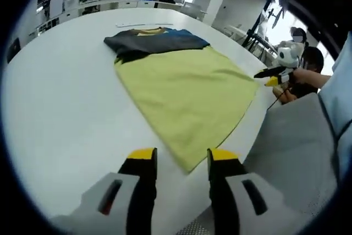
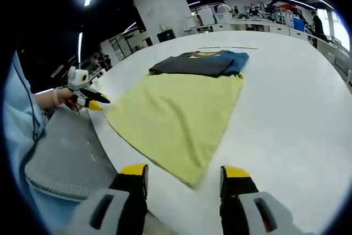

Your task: Fold the garment on the visible template until the final outline fits inside the template.

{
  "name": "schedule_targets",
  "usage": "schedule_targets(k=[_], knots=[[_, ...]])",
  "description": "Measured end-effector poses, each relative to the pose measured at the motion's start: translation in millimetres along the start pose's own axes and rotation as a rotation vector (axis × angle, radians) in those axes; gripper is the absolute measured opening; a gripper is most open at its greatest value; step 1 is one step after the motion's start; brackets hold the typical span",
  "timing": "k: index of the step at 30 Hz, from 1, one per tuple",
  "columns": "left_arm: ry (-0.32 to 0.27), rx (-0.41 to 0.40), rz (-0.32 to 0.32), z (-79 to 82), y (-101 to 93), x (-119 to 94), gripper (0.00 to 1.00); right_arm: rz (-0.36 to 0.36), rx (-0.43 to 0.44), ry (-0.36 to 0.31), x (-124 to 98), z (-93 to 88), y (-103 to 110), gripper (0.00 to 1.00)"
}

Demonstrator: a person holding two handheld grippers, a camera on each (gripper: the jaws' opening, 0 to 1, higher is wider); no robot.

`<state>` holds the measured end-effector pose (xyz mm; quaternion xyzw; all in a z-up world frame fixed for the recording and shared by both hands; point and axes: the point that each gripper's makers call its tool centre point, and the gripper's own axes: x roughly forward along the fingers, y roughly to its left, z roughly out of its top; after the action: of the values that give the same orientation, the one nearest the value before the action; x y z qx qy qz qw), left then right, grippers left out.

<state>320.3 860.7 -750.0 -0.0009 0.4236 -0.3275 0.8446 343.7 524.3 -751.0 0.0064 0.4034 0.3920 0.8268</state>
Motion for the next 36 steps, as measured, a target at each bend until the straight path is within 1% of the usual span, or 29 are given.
schedule_targets(k=[3, 8, 10, 12, 17, 22, 24, 28, 32, 36], knots=[[0.005, -0.01, -0.007, -2.2, -0.5, 0.2, 0.31, 0.005, 0.009, 0.005, -0.8, -1.9, 0.7, 0.44], [0.013, -0.03, -0.016, -6.8, -2.8, 1.6, 0.26, 0.018, 0.031, 0.019, 0.2, -5.2, 1.3, 0.39], [0.011, -0.03, -0.017, -8.7, -3.5, 1.6, 0.23, 0.021, 0.029, 0.025, 0.6, -5.9, 1.9, 0.36], [0.005, -0.044, -0.021, -9.8, -4.0, 1.5, 0.22, 0.02, 0.033, 0.026, 1.5, -6.3, 0.6, 0.34], [0.022, -0.075, -0.023, -16.7, -4.9, 3.5, 0.18, 0.014, 0.083, 0.018, 3.2, -6.6, -4.4, 0.27], [0.028, -0.101, -0.024, -20.4, -5.5, 6.5, 0.14, 0.014, 0.101, 0.018, 5.4, -5.9, -5.7, 0.2], [0.027, -0.106, -0.026, -21.0, -5.8, 6.8, 0.13, 0.014, 0.12, 0.017, 5.9, -5.0, -6.2, 0.17], [0.022, -0.125, -0.025, -19.6, -4.2, 7.5, 0.09, 0.004, 0.133, 0.017, 8.0, -4.7, -9.2, 0.08], [0.032, -0.128, -0.024, -22.0, -4.0, 9.4, 0.02, 0.017, 0.126, 0.041, 10.1, -7.9, -9.0, 0.0], [0.03, -0.141, -0.027, -20.3, -5.0, 8.6, 0.01, 0.036, 0.151, 0.038, 5.3, -4.8, -6.3, 0.0]])
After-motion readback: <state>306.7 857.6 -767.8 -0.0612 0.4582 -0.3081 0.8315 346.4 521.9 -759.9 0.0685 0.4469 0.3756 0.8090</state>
